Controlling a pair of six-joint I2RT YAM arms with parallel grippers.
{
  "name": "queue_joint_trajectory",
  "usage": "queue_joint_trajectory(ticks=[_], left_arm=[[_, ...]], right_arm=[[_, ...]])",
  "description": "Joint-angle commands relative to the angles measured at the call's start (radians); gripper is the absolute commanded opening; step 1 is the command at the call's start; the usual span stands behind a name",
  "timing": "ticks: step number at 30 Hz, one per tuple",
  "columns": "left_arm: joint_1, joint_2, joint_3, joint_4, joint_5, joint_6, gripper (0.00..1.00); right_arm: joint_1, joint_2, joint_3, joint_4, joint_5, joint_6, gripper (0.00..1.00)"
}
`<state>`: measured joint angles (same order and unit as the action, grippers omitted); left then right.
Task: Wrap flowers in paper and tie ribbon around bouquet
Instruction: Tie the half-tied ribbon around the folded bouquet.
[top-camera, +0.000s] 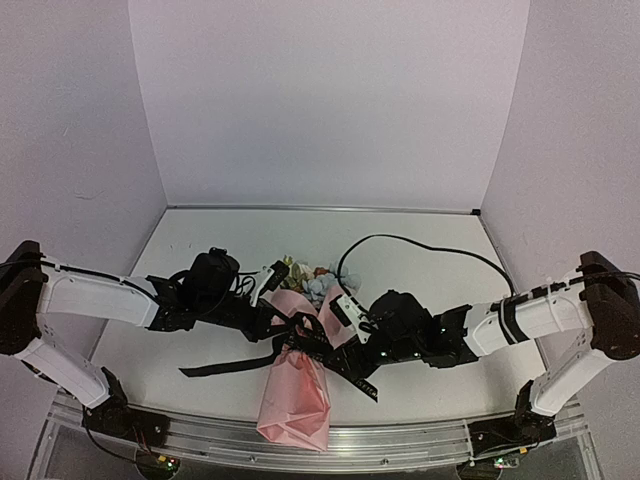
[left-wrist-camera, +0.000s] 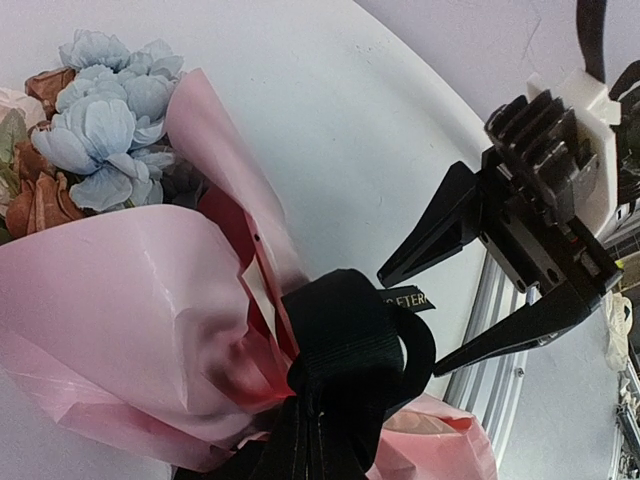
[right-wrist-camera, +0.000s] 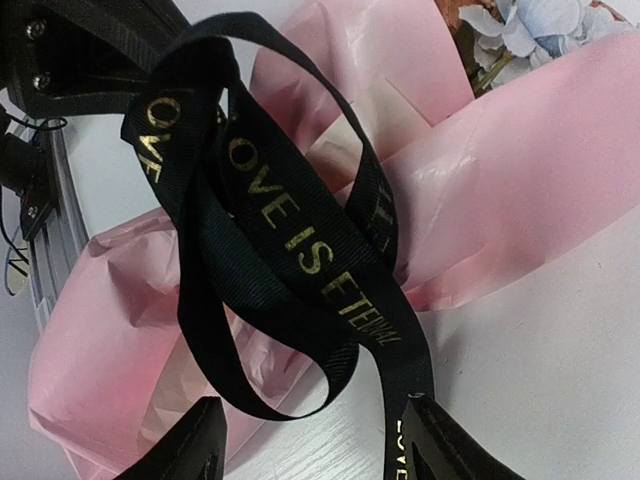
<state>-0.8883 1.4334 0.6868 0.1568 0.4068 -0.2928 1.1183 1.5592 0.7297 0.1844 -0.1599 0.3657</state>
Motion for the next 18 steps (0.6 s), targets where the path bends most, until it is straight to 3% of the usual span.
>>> queue_joint_trajectory(ticks=[1,10,13,15,18], left_arm=[[0.000,-0.023,0.039,0.008,-0.003,-0.002,0.00],[0.000,-0.022,0.036,0.015,0.001,-0.002,0.00],[0.000,-0.022,0.036,0.015,0.001,-0.002,0.00],[0.000,-0.024,0.036,0.014,-0.002,-0.003,0.00],[0.000,-0.025,0.036,0.007,-0.020,-0.006,0.00]], right_arm=[[0.006,0.025,0.045,0.004,0.014,0.048,0.60],[0.011,0.059,0.072,0.050,0.009,0.079,0.54],[0.012,0.066,0.077,0.052,0.000,0.087,0.47],[0.012,0.068,0.077,0.052,-0.006,0.090,0.37],[0.014,0.065,0.071,0.053,-0.011,0.092,0.12]])
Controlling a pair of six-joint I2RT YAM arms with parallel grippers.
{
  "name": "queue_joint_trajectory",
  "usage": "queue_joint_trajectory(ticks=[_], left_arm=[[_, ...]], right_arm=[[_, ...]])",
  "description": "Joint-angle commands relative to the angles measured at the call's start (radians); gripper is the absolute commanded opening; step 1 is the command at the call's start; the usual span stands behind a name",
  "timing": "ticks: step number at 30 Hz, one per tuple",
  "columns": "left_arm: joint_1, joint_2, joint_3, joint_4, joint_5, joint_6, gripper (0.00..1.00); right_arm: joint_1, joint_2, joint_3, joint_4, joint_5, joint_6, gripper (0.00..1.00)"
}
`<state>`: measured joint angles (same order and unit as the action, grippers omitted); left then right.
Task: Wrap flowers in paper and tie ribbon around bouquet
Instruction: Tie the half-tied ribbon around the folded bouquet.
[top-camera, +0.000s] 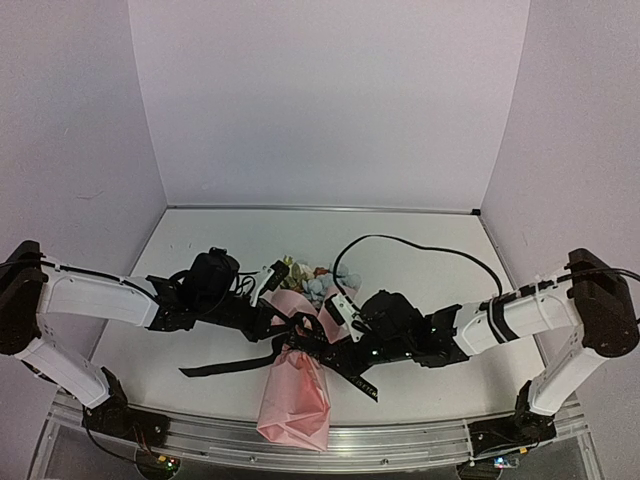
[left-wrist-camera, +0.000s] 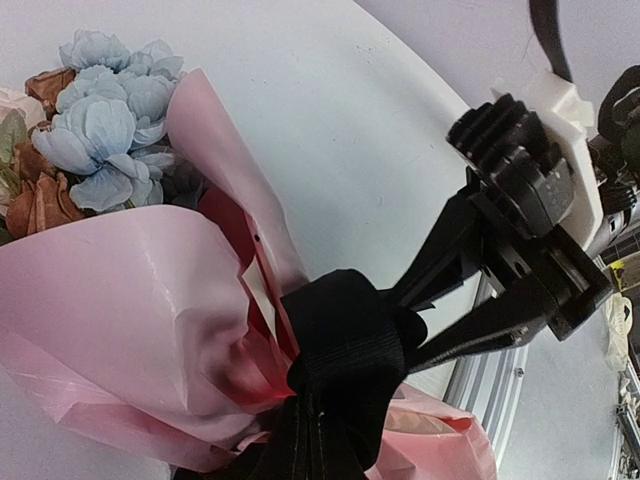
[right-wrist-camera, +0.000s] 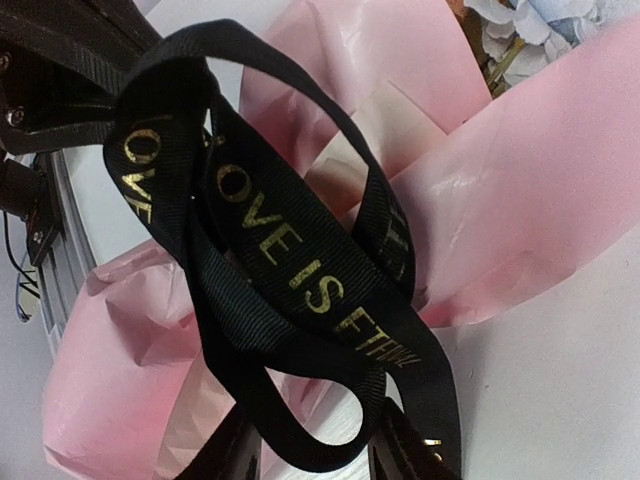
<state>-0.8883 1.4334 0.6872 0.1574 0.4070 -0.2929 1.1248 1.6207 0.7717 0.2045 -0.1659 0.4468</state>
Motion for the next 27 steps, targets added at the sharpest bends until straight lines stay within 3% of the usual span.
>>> queue_joint_trajectory(ticks=[1,3,27], left_arm=[[0.000,-0.027,0.035,0.002,-0.032,-0.009,0.00],[0.000,-0.035,0.034,-0.009,-0.060,-0.018,0.00],[-0.095,-0.061,0.088,-0.243,-0.328,0.035,0.03]], right_arm=[[0.007,0.001,0.025,0.033,-0.003,0.013,0.06],[0.009,-0.005,0.016,0.032,0.007,0.019,0.00],[0.043,-0.097,-0.059,-0.193,0.188,-0.027,0.00]])
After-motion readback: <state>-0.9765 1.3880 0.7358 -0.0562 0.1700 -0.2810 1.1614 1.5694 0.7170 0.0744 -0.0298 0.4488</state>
